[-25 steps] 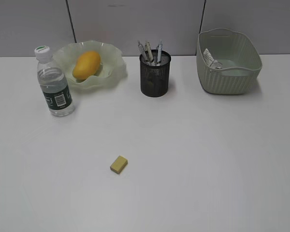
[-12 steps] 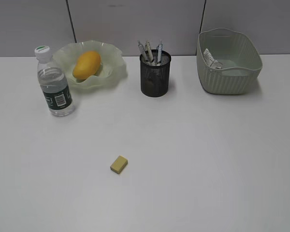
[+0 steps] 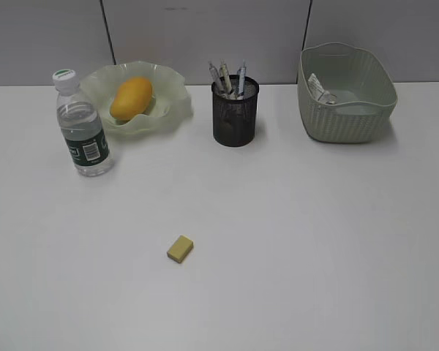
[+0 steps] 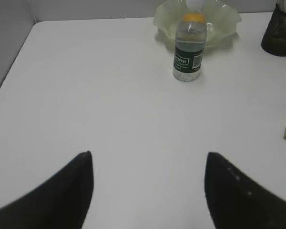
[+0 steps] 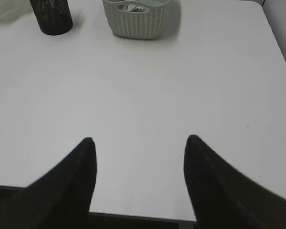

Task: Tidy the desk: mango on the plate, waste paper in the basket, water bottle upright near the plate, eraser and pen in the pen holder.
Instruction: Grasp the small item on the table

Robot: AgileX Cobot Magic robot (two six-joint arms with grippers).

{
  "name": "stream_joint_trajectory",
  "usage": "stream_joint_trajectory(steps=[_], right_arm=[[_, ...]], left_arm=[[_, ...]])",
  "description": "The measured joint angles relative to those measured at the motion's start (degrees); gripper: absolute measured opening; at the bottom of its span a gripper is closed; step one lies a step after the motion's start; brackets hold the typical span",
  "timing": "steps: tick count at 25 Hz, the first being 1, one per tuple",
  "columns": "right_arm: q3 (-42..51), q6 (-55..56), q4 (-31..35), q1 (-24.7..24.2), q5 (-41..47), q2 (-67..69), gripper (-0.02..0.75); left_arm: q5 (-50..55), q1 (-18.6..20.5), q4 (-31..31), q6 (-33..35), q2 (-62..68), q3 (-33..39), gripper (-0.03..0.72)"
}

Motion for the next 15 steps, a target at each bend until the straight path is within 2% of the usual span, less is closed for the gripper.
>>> stream_joint_trajectory(steps=[4, 9, 15], right_arm=[[0.00, 0.00, 0.00, 0.00, 0.00, 0.00, 0.466], [0.00, 0.00, 0.00, 0.00, 0.00, 0.00, 0.466], [0.00, -0.05, 0.00, 0.00, 0.00, 0.00, 0.466]], left_arm=[[0.00, 0.00, 0.00, 0.00, 0.00, 0.00, 0.508], [0.25, 0.00, 0.00, 0.00, 0.55, 0.00, 0.501], [6.60, 0.00, -0.65, 0.00, 11.08, -4.57, 0.498]])
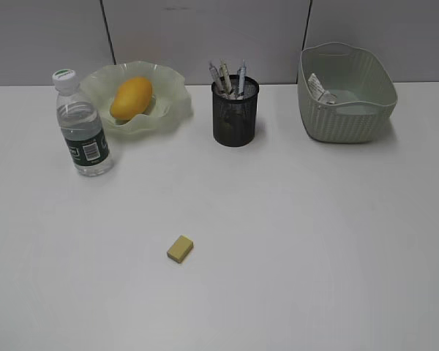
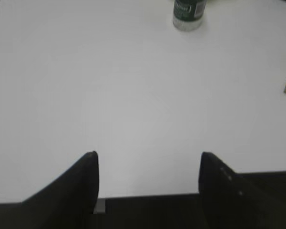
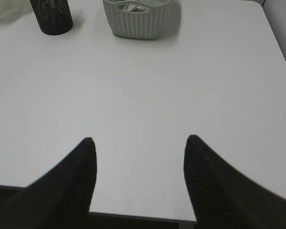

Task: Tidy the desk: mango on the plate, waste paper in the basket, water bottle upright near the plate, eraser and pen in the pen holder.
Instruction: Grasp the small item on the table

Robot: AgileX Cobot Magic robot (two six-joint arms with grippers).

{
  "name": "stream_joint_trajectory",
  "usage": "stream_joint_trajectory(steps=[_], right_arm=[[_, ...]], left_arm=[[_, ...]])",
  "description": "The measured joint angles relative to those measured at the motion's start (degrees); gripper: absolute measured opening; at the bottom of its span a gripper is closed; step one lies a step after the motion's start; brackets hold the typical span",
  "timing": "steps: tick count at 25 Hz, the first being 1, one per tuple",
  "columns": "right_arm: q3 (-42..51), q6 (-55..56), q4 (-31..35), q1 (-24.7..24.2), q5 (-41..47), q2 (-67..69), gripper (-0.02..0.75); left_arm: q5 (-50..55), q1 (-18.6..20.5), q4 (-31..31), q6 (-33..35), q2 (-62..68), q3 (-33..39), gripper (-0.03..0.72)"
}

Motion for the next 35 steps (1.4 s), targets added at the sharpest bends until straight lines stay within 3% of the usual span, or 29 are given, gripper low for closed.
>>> stream_joint_trajectory(steps=[8, 13, 16, 21, 25, 35], right_arm=[[0.00, 0.00, 0.00, 0.00, 0.00, 0.00, 0.466], [0.00, 0.00, 0.00, 0.00, 0.00, 0.00, 0.466], [0.00, 0.00, 0.00, 0.00, 0.00, 0.00, 0.466], [0.00, 0.00, 0.00, 0.00, 0.00, 0.00, 0.464], [0.00, 0.00, 0.00, 0.00, 0.00, 0.00, 0.463], [0.00, 0.00, 0.00, 0.00, 0.00, 0.00, 0.458]], left_arm=[[1.96, 0.00, -8.04, 0.00, 22.77, -7.57, 0.498], [1.90, -0.81, -8.66, 0.05, 37.86, -10.82, 0.498], [1.82, -5.84, -8.05, -0.17, 44.81, -12.58, 0.498], [0.27, -17.95, -6.68, -5.06, 55.60, -15.63, 0.498], [-3.78, -24.29, -6.74, -6.17, 66.18, -20.03, 0.498], [-12.97, -30.62, -6.07, -4.40, 86.47, -32.80, 0.498]])
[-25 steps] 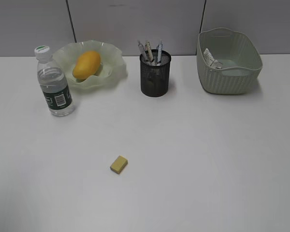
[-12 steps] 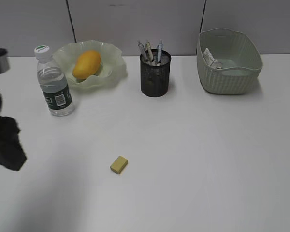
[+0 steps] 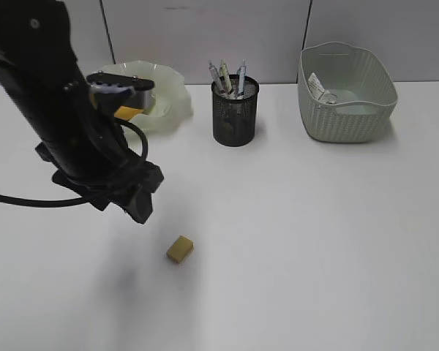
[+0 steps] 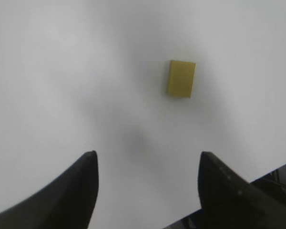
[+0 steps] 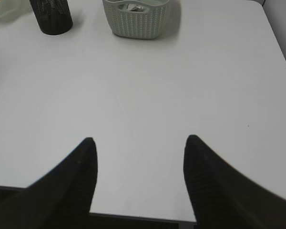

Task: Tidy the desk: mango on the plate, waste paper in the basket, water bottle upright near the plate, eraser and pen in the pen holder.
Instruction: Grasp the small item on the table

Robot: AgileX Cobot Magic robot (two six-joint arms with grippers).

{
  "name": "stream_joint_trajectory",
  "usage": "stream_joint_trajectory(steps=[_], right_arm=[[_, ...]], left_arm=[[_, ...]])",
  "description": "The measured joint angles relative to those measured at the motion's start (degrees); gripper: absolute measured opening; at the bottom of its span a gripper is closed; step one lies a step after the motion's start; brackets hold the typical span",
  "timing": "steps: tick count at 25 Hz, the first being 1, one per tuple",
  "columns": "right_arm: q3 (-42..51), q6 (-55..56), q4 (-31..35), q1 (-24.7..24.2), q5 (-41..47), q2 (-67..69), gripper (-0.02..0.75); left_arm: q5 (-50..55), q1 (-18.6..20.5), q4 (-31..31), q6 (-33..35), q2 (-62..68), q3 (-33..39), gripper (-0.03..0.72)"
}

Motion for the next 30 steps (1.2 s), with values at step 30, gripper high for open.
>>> stream_joint_trajectory(steps=[30], right_arm=[[0.00, 0.00, 0.00, 0.00, 0.00, 0.00, 0.458]], left_arm=[[-1.26, -5.42, 1.64, 0.84, 24.48, -13.09, 0.434]])
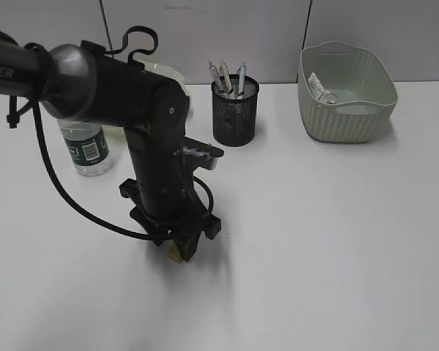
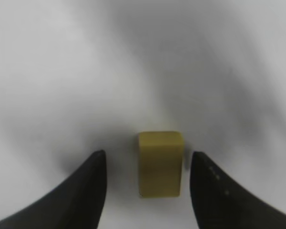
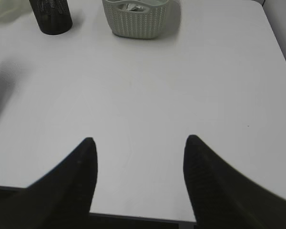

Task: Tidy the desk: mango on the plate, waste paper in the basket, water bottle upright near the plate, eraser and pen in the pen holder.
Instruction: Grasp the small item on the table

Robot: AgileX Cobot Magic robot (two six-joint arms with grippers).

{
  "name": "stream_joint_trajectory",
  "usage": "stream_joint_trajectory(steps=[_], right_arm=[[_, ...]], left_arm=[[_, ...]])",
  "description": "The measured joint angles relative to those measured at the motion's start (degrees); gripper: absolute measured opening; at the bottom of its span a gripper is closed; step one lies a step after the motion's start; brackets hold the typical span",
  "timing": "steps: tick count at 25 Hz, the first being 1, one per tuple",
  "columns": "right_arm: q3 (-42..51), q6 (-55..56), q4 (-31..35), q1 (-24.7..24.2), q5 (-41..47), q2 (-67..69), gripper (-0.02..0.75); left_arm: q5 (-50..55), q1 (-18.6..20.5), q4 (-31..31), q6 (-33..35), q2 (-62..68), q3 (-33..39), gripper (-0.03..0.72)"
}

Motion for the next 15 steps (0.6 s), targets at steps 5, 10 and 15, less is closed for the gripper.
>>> stream_joint_trajectory(steps=[5, 10, 15], right_arm=[[0.00, 0.00, 0.00, 0.00, 0.00, 0.00, 0.458], [0.00, 0.00, 0.00, 0.00, 0.00, 0.00, 0.458], [0.00, 0.00, 0.00, 0.00, 0.00, 0.00, 0.458]], left_arm=[[-0.31, -0.50, 0.06, 0.49, 0.56, 0.00, 0.353], [-0.50, -0.62, 0.17, 1.55, 0.56, 0.00, 0.295], [-0.64, -0.62, 0.66, 1.94, 0.92, -0.07, 0.209]])
